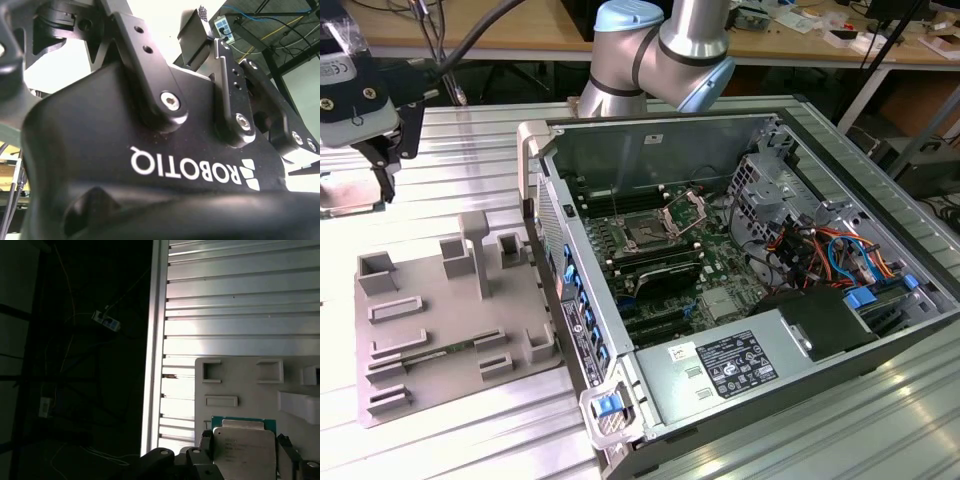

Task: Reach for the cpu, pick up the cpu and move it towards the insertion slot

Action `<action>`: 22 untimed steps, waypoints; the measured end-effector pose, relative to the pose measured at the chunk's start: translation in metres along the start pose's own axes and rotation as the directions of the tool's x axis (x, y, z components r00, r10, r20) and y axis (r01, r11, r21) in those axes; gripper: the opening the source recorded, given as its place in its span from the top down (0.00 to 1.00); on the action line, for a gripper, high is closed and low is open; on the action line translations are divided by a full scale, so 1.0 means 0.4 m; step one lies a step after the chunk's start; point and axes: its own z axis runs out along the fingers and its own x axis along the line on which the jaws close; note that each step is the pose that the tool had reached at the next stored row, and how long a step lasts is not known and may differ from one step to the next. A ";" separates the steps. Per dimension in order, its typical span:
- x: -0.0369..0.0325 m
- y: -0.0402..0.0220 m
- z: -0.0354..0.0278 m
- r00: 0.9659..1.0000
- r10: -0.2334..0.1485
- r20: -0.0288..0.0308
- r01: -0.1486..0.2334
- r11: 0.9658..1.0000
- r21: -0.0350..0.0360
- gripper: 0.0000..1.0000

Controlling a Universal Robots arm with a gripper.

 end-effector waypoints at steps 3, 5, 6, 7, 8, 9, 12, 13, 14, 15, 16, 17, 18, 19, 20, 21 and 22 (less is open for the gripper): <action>-0.003 0.000 0.000 1.000 0.000 0.000 0.000 1.000 0.000 0.45; -0.005 0.000 0.000 1.000 0.000 0.000 0.000 1.000 0.000 0.45; -0.006 0.000 0.000 1.000 0.000 0.000 0.000 1.000 0.000 0.45; -0.008 0.000 0.000 1.000 0.000 0.000 0.000 1.000 0.000 0.45; -0.009 0.000 0.000 1.000 0.000 0.000 0.000 1.000 0.000 0.45; -0.010 -0.001 0.000 1.000 0.000 0.000 0.000 1.000 0.000 0.45; -0.013 -0.001 0.000 1.000 0.000 0.000 0.000 1.000 0.008 0.45; -0.014 -0.001 0.000 1.000 0.000 -0.001 0.000 1.000 0.016 0.45; -0.015 -0.001 0.000 1.000 0.000 -0.001 0.000 1.000 0.016 0.45; -0.016 -0.001 0.000 1.000 0.000 -0.001 0.000 1.000 0.017 0.45; -0.018 -0.001 0.000 1.000 0.000 -0.001 0.000 1.000 0.017 0.45; -0.019 -0.001 0.000 1.000 0.000 -0.001 0.000 1.000 0.017 0.45; -0.020 -0.001 0.000 1.000 0.000 -0.001 0.000 1.000 0.017 0.45; -0.022 -0.001 0.000 1.000 0.000 -0.001 0.000 1.000 0.017 0.45; -0.025 -0.001 0.000 1.000 0.000 -0.001 0.000 1.000 0.017 0.45; -0.028 -0.001 0.000 1.000 0.000 -0.001 0.000 1.000 0.017 0.45; -0.031 -0.002 0.000 1.000 0.000 -0.001 0.000 1.000 0.017 0.45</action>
